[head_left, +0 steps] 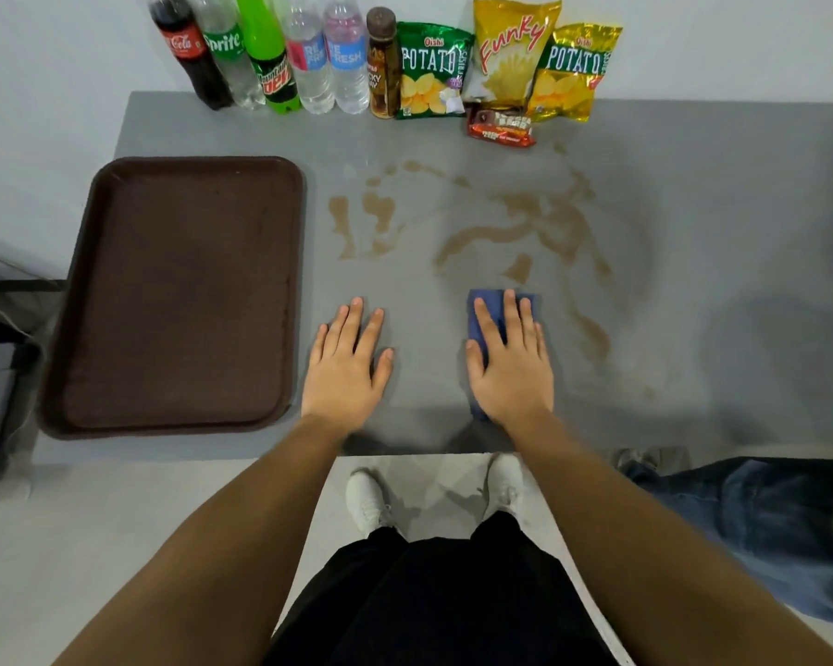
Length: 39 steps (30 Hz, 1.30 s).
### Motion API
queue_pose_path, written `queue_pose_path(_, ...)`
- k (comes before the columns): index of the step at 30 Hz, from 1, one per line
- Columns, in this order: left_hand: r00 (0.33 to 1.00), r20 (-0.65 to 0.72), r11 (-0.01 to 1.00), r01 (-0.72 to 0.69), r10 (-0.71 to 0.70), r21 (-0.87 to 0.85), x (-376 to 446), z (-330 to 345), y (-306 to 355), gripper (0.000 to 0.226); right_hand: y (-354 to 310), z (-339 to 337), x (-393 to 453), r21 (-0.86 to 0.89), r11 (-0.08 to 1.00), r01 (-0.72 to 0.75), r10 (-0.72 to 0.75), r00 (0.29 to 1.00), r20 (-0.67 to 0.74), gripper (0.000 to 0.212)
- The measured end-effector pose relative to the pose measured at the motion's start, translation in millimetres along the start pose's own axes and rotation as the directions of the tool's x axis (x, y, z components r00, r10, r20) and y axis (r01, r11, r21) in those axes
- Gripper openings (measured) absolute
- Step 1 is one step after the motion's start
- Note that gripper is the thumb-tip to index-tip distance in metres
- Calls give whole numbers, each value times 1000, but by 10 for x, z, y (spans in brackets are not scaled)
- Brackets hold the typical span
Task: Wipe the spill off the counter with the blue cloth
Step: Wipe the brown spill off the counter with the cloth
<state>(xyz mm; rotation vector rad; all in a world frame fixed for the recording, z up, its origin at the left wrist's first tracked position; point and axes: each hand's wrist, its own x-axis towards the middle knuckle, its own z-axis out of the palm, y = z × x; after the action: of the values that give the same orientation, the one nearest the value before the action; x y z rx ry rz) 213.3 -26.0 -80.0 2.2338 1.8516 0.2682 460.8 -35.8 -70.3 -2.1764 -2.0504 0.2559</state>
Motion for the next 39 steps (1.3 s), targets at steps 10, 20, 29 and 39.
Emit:
queue_pose_path(10,991,-124,998,47,-53,-49,60,95,174,57,1081,-272,219,-27,999,-45,45,999,-2,61)
queue_pose_path(20,993,-88,997,81,-82,-13,154,396,774,62,804,-153,-426,-37,991,-130,129,991,-17,65)
queue_pose_path(29,994,-64,996,92,-93,-12,134,374,769,62,1142,-232,254,-23,999,40,-41,998,-42,60)
queue_pose_path(39,993,-70,995,94,-96,-39,122,296,829,62,1645,-348,-197,-19,979,-201,200,979,-27,64)
